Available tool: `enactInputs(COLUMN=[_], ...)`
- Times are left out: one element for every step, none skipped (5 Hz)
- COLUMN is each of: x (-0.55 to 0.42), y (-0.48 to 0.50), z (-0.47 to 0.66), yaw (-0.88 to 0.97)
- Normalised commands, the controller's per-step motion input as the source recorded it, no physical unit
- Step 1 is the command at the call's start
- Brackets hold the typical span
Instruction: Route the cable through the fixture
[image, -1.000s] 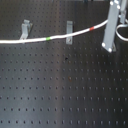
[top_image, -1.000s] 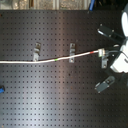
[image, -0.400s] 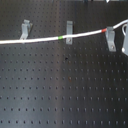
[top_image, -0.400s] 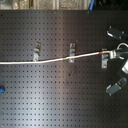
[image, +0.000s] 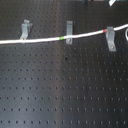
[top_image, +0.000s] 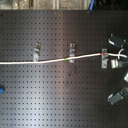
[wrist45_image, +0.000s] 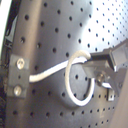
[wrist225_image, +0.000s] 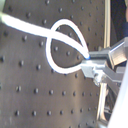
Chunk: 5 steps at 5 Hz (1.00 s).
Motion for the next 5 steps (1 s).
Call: enactInputs(x=[0.497, 0.400, 0.011, -0.147, -0.243], y=[0.569, 0.543, -0.007, -0.279, -0.124], z=[-0.05, -0.14, 0.00, -0.01, -0.07], yaw=[-0.07, -0.14, -0.39, -0.71, -0.87])
